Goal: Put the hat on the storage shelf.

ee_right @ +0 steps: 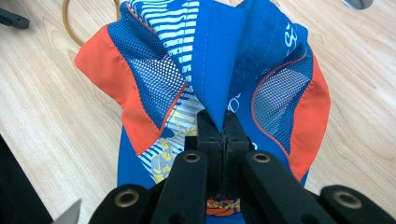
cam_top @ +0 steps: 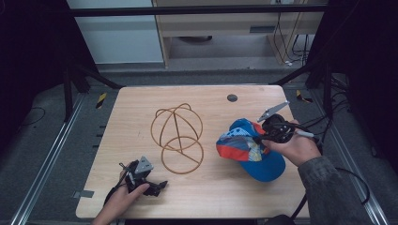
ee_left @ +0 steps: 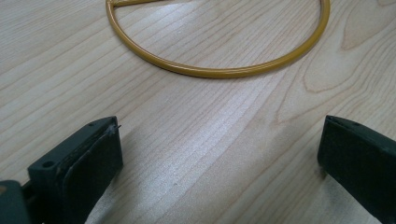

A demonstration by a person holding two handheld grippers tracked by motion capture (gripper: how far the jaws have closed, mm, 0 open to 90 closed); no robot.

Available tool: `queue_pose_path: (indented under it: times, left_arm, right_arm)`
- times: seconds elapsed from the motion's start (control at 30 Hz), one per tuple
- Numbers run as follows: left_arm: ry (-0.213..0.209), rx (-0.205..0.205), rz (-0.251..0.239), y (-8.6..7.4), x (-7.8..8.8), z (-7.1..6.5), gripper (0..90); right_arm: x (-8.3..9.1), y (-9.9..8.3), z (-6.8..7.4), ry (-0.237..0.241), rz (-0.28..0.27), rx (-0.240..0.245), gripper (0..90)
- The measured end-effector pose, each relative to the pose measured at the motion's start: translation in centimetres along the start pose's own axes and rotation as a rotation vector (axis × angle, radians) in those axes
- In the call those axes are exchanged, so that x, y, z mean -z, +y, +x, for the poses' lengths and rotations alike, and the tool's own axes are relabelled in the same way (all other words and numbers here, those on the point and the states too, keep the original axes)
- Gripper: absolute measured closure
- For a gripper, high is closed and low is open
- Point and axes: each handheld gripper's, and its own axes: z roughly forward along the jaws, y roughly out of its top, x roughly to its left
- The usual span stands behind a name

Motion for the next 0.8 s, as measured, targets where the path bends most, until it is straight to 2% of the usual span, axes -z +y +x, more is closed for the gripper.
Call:
queue_pose_path:
  times: [0.8]
  left_arm:
    - [0.005, 0.004, -0.003, 0.0, 0.0, 0.0, 0.0]
  right_arm:
    - [3.9, 2.1, 0.6, -0.018, -0.029, 0.057, 89.6]
